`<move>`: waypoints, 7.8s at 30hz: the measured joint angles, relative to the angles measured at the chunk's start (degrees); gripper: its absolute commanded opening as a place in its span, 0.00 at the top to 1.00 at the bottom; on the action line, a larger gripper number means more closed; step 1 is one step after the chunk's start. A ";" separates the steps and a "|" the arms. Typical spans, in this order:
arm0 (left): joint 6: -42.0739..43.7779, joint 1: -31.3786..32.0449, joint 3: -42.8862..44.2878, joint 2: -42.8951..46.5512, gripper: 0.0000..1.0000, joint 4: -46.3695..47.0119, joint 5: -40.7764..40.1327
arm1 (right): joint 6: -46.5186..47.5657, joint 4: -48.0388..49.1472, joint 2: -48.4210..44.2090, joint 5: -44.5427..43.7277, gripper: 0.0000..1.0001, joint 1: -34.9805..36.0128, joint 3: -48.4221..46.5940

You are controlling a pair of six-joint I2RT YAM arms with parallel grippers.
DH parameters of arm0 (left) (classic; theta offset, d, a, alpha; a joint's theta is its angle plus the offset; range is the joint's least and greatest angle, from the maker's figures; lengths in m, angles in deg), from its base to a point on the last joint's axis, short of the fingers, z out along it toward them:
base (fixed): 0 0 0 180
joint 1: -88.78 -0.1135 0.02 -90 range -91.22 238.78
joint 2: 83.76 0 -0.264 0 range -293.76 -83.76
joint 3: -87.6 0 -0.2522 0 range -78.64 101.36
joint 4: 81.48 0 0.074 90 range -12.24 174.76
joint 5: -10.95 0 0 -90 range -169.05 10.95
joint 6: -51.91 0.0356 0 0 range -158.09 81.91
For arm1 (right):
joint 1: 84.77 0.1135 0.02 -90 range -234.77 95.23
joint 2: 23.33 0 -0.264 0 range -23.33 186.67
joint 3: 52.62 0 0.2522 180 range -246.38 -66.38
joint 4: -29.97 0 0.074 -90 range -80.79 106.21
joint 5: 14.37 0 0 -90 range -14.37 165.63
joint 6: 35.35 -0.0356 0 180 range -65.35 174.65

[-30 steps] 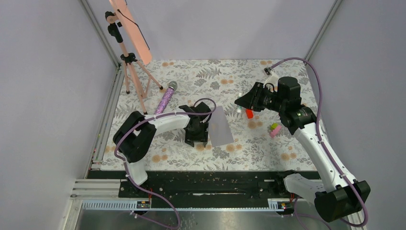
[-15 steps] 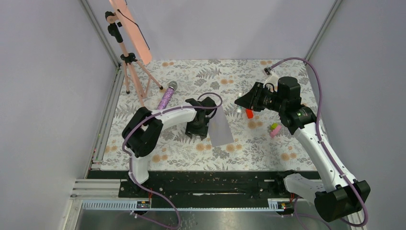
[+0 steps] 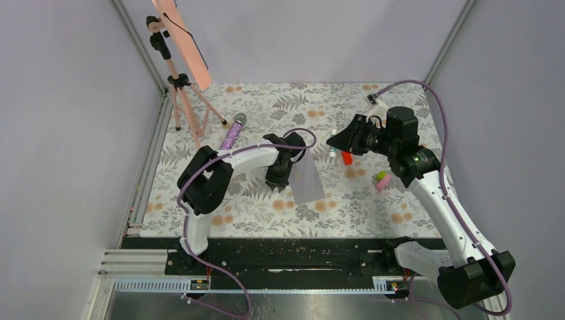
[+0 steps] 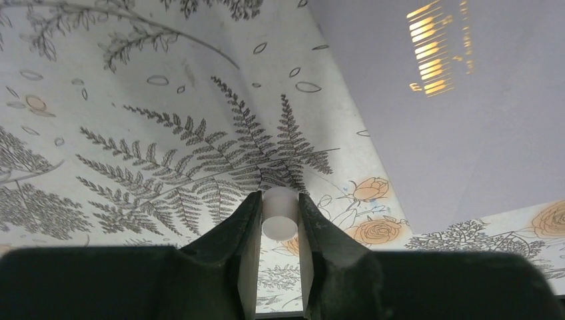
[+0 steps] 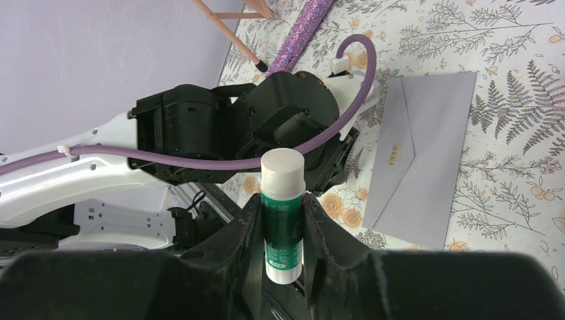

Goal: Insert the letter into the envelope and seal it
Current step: Adjust the solid glue cap at the center of the board, then pick up the solid glue cap from the center of the board.

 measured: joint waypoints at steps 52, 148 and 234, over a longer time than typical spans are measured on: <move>-15.89 -5.03 -7.58 6.80 0.53 7.69 8.28 | 0.02 0.02 1.40 0.02 1.00 0.00 0.48; -9.38 4.04 4.35 -6.75 0.76 -7.58 -39.45 | 0.00 0.02 2.08 1.31 1.00 0.00 0.92; -25.90 -18.38 -16.37 10.27 0.65 19.74 -0.72 | 0.00 0.02 1.60 1.53 1.00 0.00 1.84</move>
